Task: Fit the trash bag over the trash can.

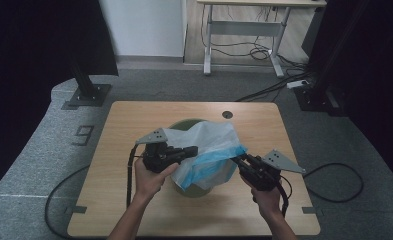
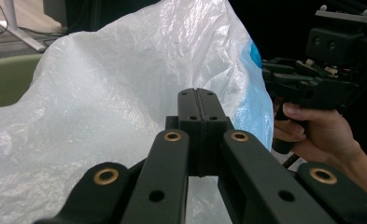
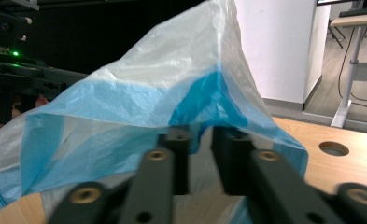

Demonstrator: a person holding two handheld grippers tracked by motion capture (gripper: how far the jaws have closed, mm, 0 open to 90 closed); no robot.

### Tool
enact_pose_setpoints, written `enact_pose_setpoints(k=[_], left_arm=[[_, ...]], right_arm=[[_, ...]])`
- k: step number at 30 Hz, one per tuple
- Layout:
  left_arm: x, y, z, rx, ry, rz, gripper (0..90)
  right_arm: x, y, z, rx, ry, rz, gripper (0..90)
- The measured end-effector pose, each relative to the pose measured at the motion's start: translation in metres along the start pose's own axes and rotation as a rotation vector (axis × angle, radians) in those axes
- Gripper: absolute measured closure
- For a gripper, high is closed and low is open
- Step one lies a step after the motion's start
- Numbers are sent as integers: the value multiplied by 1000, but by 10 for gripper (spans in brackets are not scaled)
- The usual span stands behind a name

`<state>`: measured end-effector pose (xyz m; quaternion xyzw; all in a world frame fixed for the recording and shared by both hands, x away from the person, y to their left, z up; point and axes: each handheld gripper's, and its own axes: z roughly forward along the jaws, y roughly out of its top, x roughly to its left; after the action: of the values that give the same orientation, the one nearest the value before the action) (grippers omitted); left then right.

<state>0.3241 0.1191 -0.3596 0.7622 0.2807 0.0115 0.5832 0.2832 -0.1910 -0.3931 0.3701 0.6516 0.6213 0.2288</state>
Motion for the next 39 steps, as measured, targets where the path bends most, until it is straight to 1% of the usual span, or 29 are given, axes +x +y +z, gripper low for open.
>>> enact_pose_setpoints(k=[1,2,4,7,8,12,13,14,15,16,17,19,24,28,33,36,37,39], left_arm=[[0,0,0,0,0,0,900],[0,0,0,-5,5,0,900],[1,0,-1,-10,10,-3,900],[3,1,-2,-20,19,-11,900],[4,2,-3,-30,25,-19,900],[6,3,-5,-45,41,-21,900],[8,4,-8,-57,71,-18,900],[9,4,-9,-60,89,-15,900],[10,4,-11,-64,103,-16,900],[10,4,-11,-64,103,-16,900],[14,3,-13,-76,111,-29,900],[16,2,-17,-93,121,-36,900],[18,2,-23,-109,135,-39,900],[21,1,-33,-129,148,-43,900],[24,-3,-43,-135,164,-45,900],[25,-5,-47,-135,166,-47,900],[25,-7,-50,-131,173,-41,900],[23,-10,-52,-124,180,-34,900]], right_arm=[[0,0,0,0,0,0,785],[0,2,-1,-3,-6,-10,852],[1,2,-1,-1,-7,-23,882],[2,2,-2,5,-12,-42,887],[2,2,-2,7,-12,-49,887],[3,2,-3,16,-16,-91,888],[4,1,-3,22,-18,-102,888],[5,1,-4,24,-19,-114,888],[5,0,-4,26,-19,-120,888],[6,0,-5,25,-19,-125,888],[6,-1,-5,23,-17,-123,888],[8,-3,-6,21,-17,-130,888],[10,-5,-9,21,-13,-145,888],[13,-8,-15,17,-15,-149,887],[14,-14,-23,33,-4,-161,887],[15,-17,-27,37,5,-164,887],[15,-21,-32,40,11,-163,887],[15,-25,-35,41,20,-144,887]])
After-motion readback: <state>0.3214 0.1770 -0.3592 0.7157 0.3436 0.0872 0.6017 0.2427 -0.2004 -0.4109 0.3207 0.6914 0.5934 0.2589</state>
